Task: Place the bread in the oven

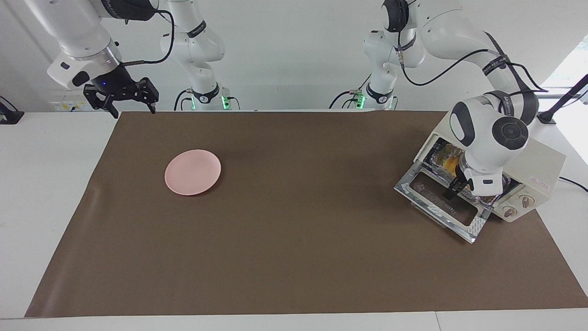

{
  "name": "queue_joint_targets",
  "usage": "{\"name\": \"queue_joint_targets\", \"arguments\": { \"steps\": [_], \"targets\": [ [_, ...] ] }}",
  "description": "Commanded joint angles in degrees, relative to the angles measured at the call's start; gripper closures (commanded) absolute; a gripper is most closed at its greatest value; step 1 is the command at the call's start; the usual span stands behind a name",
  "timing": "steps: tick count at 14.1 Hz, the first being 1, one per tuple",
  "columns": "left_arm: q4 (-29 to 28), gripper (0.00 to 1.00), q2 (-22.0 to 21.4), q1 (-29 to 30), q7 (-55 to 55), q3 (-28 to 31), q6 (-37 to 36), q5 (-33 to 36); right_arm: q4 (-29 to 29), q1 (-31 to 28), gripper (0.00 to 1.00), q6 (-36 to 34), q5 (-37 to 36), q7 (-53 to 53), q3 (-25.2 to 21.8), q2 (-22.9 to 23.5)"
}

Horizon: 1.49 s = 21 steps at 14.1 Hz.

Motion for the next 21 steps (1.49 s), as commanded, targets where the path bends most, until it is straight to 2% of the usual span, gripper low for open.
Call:
{"name": "queue_joint_targets", "arguments": {
  "steps": [1, 3, 7, 9, 10, 11, 14, 15, 18, 21],
  "targets": [
    [2.3, 0.0, -1.8, -0.6, 2.1, 0.2, -2.3, 1.2, -0.9, -0.4, 0.0, -0.3, -0.5, 0.7, 0.5, -0.8],
    [5.0, 0.0, -4.2, -0.6, 7.3, 0.2, -8.9, 0.8, -0.9, -0.4, 0.0, -0.3, -0.5, 0.7, 0.5, -0.8],
    [4.3, 0.0, -15.0, -0.7, 25.4, -0.1, -20.7, 0.9, -0.9, -0.4, 0.0, -0.3, -0.5, 0.7, 0.5, -0.8],
    [4.1, 0.0, -17.7, -1.4, 33.1, -0.2, -24.2, 1.2, -0.9, -0.4, 0.0, -0.3, -0.5, 0.7, 0.5, -0.8],
    [4.2, 0.0, -18.8, 0.0, 36.2, -1.7, -26.0, 1.3, -0.9, -0.4, 0.0, -0.3, -0.5, 0.7, 0.5, -0.8],
    [4.3, 0.0, -20.1, 3.6, 37.6, -5.0, -27.2, 1.3, -0.9, -0.4, 0.0, -0.3, -0.5, 0.7, 0.5, -0.8],
    [3.7, 0.0, -22.8, 23.5, 38.0, -27.0, -28.3, 1.3, -0.9, -0.4, 0.0, -0.3, -0.5, 0.7, 0.5, -0.8],
    [2.4, 0.0, -24.3, 27.3, 38.2, -30.2, -28.2, 1.3, -0.9, -0.4, 0.0, -0.3, -0.5, 0.7, 0.5, -0.8],
    [2.5, 0.0, -24.8, 26.6, 38.2, -30.0, -28.5, 1.3, -0.9, -0.4, 0.0, -0.3, -0.5, 0.7, 0.5, -0.8],
    [-0.7, 0.0, -27.1, 26.4, 38.0, -30.5, -27.8, 1.3, -0.9, -0.4, 0.0, -0.3, -0.5, 0.7, 0.5, -0.8]
  ]
}}
